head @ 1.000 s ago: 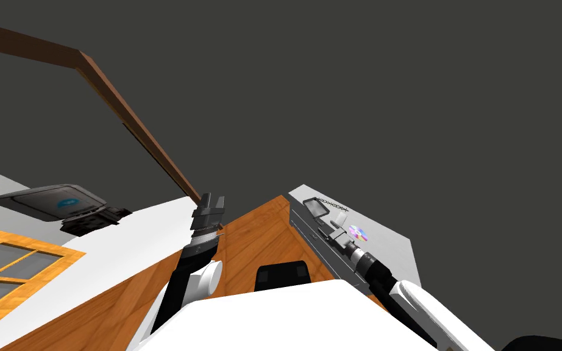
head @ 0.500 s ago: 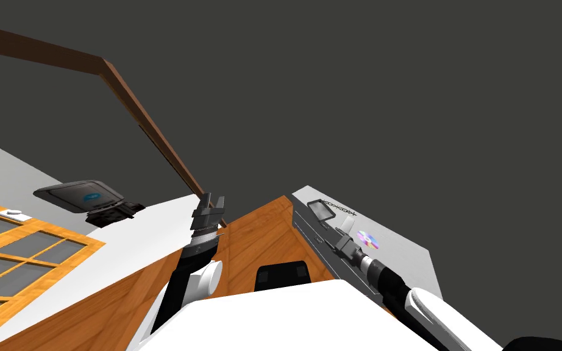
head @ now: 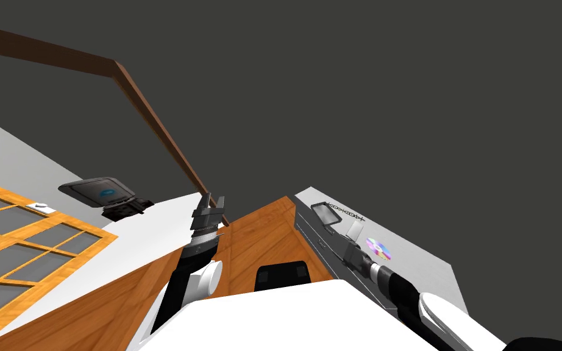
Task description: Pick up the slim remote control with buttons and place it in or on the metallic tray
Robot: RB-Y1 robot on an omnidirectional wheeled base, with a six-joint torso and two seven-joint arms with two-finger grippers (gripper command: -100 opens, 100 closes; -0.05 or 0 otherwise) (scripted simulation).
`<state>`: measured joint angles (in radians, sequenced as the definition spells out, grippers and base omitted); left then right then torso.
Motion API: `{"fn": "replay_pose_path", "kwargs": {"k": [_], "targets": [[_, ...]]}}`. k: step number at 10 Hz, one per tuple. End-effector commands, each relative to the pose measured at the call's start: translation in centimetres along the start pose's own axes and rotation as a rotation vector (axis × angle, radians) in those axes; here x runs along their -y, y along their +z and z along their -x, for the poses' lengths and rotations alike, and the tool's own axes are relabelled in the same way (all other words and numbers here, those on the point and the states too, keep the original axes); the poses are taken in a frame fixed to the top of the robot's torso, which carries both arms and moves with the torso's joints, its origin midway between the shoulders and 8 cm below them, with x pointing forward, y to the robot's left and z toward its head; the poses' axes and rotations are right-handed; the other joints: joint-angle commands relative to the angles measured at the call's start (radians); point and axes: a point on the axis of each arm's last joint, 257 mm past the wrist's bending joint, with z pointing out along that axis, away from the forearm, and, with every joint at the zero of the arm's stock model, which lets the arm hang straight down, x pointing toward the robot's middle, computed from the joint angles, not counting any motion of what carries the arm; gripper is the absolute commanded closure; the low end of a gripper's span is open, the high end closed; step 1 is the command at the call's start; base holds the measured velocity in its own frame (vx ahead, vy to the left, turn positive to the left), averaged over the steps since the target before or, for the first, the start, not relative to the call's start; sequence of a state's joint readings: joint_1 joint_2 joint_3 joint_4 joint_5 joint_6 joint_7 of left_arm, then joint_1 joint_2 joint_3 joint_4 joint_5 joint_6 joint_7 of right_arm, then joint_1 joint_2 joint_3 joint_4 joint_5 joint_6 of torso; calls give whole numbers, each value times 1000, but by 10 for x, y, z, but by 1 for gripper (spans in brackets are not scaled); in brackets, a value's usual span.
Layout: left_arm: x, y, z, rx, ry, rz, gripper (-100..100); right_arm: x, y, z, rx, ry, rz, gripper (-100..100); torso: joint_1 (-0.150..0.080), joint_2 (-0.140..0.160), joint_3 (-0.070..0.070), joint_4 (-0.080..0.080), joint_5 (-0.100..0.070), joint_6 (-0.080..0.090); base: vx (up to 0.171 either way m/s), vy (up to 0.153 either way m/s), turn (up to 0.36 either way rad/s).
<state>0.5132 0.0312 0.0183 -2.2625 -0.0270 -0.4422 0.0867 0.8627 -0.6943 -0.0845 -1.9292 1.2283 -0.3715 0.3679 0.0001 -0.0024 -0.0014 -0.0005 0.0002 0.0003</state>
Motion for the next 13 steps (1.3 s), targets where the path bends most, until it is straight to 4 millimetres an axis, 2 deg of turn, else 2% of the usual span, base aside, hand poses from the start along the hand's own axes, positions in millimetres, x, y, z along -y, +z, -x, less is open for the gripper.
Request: {"fn": "replay_pose_path", "kwargs": {"k": [1,2,3,4,5,6,7,8,9,10,11,12,13], "targets": [[0,0,0,0,0,0,0,-3,-10,-26,-63,-91,41,-100,0,0,0,0,0,0,57,8,85],[0,0,0,0,0,0,0,-3,-10,-28,-73,-119,46,-100,0,-1,0,0,0,0,49,-3,54],[0,0,0,0,0,0,0,-4,-19,-49,-120,-184,84,-100,-1,0,0,0,0,0,60,-5,101],[0,0,0,0,0,0,0,-5,-19,-52,-129,-208,89,-100,-1,-1,0,0,0,0,53,-4,60],[0,0,0,0,0,0,0,-5,-28,-72,-174,-270,130,-100,-1,-1,0,0,0,0,69,-5,72],[0,0,0,0,0,0,0,-5,-29,-75,-183,-293,135,-100,-1,-1,-1,0,0,0,61,-9,54],[0,0,0,0,0,0,0,-5,-39,-94,-224,-352,179,-100,-1,-1,-1,0,0,0,72,-15,94],[0,0,0,0,0,0,0,-5,-40,-97,-232,-373,184,-100,-1,-2,-1,0,0,0,56,-23,56],[0,0,0,0,0,0,0,-4,-51,-118,-278,-445,234,-100,-2,-1,-1,0,-1,0,65,-25,96],[0,0,0,0,0,0,0,-4,-51,-118,-279,-448,235,-100,-2,-1,-1,0,0,0,56,-27,45],[0,0,0,0,0,0,0,-2,-63,-137,-322,-513,285,-100,-2,-1,-1,0,-1,0,58,-31,55],[0,0,0,0,0,0,0,-2,-63,-138,-323,-517,287,-100,-3,-1,-1,0,-1,0,55,-23,52],[0,0,0,0,0,0,0,1,-75,-156,-363,-579,338,-100,-2,-1,0,0,-1,0,69,-22,98]]}}
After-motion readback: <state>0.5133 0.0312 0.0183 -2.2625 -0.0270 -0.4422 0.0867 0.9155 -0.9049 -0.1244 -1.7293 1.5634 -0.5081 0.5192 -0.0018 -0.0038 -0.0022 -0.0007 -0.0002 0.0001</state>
